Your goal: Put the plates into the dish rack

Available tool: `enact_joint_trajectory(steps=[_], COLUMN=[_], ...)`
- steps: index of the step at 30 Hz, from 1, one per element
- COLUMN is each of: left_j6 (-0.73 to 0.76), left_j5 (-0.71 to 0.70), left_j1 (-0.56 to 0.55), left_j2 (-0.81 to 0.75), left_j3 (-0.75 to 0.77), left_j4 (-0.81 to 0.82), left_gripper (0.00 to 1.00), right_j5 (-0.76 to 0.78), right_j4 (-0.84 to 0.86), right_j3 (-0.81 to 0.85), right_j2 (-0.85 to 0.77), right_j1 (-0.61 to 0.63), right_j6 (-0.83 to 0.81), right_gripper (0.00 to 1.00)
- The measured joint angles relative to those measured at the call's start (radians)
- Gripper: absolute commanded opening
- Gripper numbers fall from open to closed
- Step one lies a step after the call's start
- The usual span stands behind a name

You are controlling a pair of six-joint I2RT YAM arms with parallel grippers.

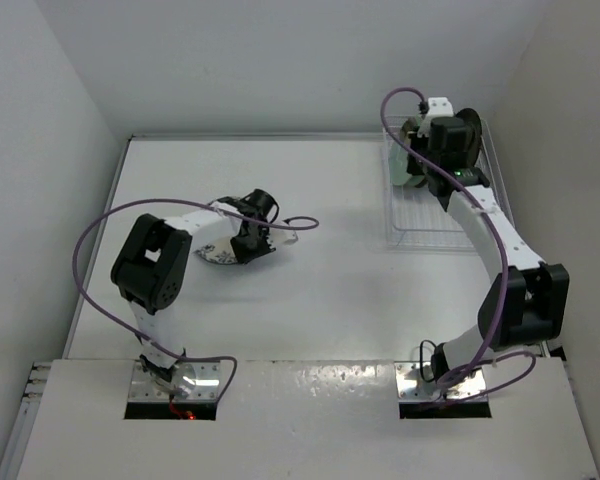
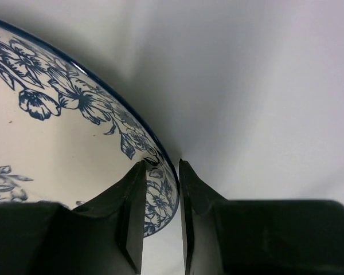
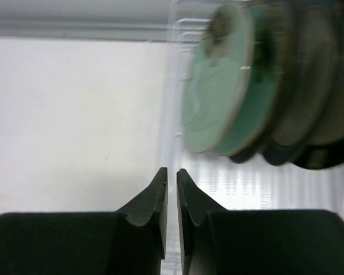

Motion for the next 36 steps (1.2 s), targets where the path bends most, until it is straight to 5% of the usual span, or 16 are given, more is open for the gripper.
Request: enact_joint_trajectory(steps=[8,13,20,25,29,32,36], left_j6=[0.111,0.114,0.048,-0.179,-0.377,-0.467,-0.528], left_j5=[0.198,0.267,0.447,0.564,0.575,0.533,0.504], left_j1=[-0.056,-0.056,0.002,0.261,0.555,0.706,0.758], left_j2=[-0.020,0.006,0.008,0.005,0.062,0.084,0.093], left_j3=[0.010,0.117,0.473,0.513,0.483,0.413,0.323], left_j4=[-0.141,-0.269,-0.323,-0.218,-0.119,-0.092,-0.088], left_gripper=[1.00,1.00,1.00,0.89,0.57,0.57,0.64], right_j5=[-0.078,-0.078,-0.078,-0.078,-0.078,-0.077,-0.077], right_j4=[-0.014,-0.015,-0.019,-0.029,-0.034,-0.034,-0.035], right_j3=[0.000,0.000,0.000,0.000,-0.001,-0.004,-0.013], right_j2=[0.029,0.029,0.029,0.029,0.029,0.029,0.029], right_j1=[0.073,0.072,0.073,0.075,0.086,0.097,0.115], right_j6=[-0.028,-0.042,-0.050,-0.050,-0.050,-0.050,-0.054], right_gripper=[0.17,0.22,0.26,0.26,0.27,0.27,0.27])
